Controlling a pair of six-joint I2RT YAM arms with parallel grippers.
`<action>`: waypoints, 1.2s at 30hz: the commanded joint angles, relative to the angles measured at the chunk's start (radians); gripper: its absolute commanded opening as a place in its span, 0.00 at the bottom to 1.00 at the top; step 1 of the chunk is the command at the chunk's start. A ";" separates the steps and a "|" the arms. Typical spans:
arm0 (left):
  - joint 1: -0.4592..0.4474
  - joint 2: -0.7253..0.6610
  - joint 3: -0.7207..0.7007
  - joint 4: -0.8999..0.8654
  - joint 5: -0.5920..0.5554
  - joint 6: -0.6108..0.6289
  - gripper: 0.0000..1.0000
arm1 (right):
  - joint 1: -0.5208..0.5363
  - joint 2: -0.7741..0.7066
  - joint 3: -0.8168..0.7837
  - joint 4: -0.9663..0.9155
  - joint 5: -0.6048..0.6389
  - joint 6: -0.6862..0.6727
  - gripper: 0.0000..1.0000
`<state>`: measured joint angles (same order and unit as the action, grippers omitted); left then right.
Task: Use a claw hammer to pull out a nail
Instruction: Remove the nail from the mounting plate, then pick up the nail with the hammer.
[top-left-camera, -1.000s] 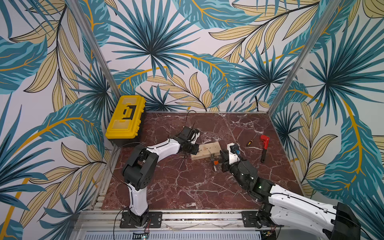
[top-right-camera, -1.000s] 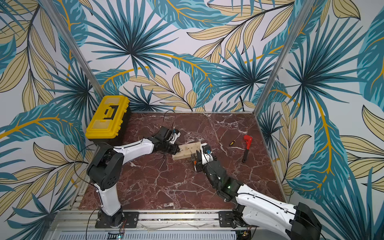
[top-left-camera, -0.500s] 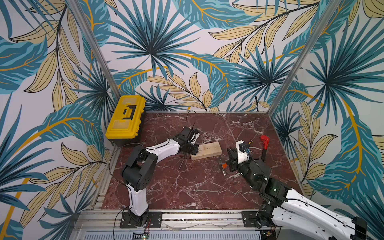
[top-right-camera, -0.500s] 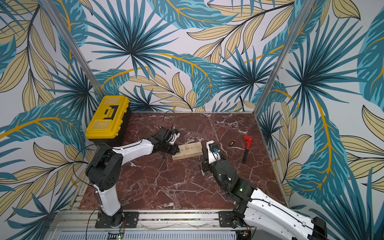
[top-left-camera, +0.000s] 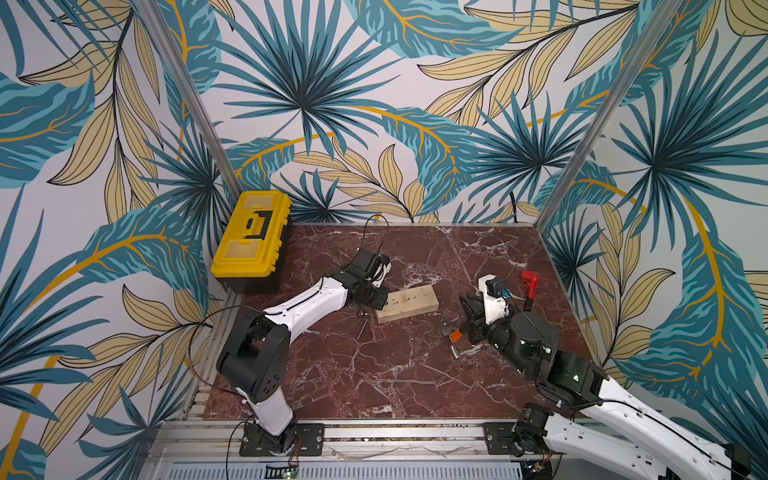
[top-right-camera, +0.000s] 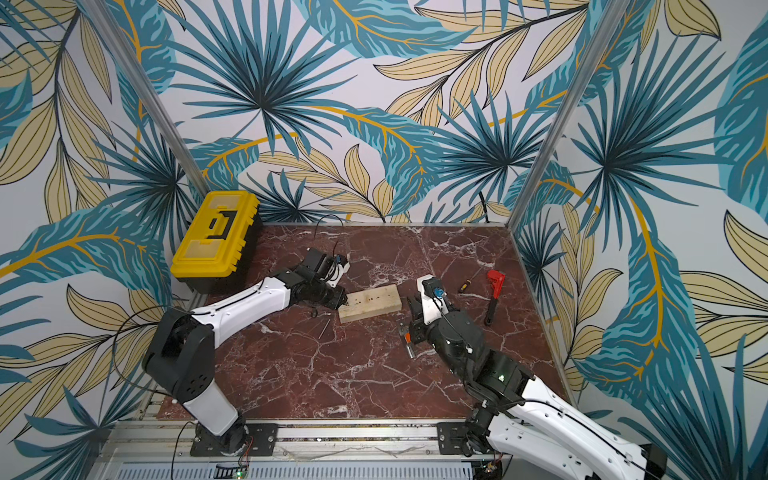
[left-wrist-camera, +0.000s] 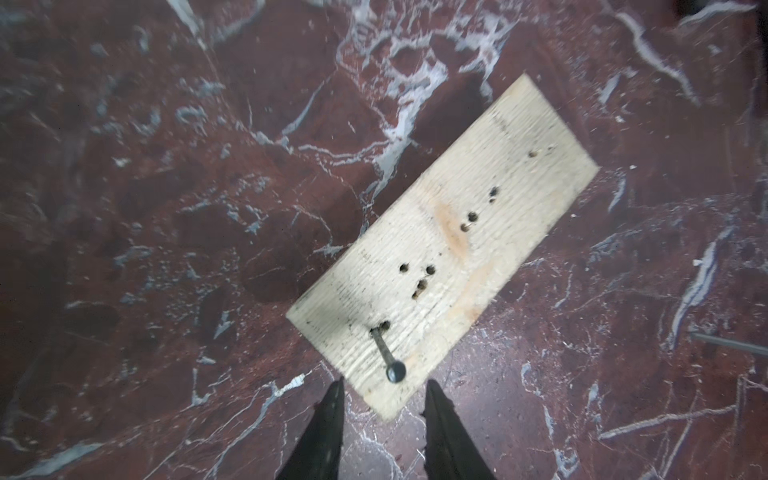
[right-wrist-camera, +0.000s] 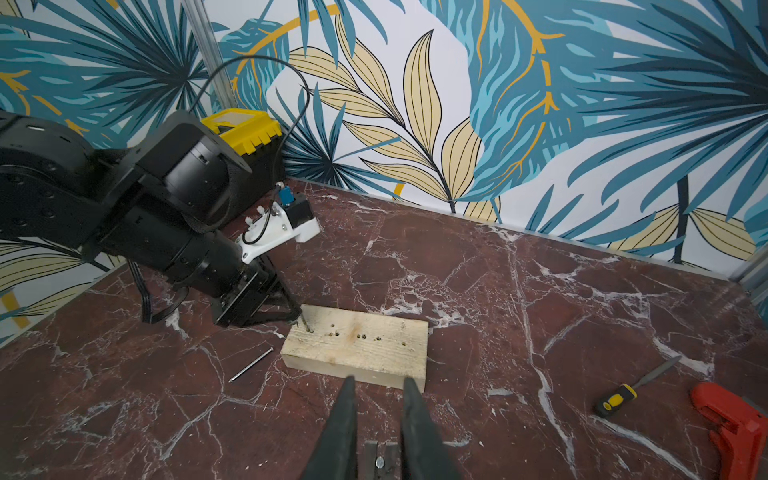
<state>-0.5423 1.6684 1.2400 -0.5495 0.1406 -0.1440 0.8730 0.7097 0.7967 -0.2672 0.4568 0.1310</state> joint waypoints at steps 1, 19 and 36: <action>-0.015 -0.065 0.013 -0.015 -0.007 0.030 0.34 | 0.000 0.012 0.054 -0.004 -0.050 0.036 0.00; -0.153 -0.645 -0.538 0.350 0.042 -0.002 0.40 | -0.052 0.192 0.345 -0.166 -0.312 0.244 0.00; -0.307 -0.716 -0.644 0.392 0.087 0.095 0.44 | -0.193 0.228 0.357 -0.061 -0.597 0.448 0.00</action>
<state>-0.8322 0.9386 0.5842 -0.1864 0.2092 -0.0856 0.6865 0.9596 1.1378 -0.4309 -0.0998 0.5247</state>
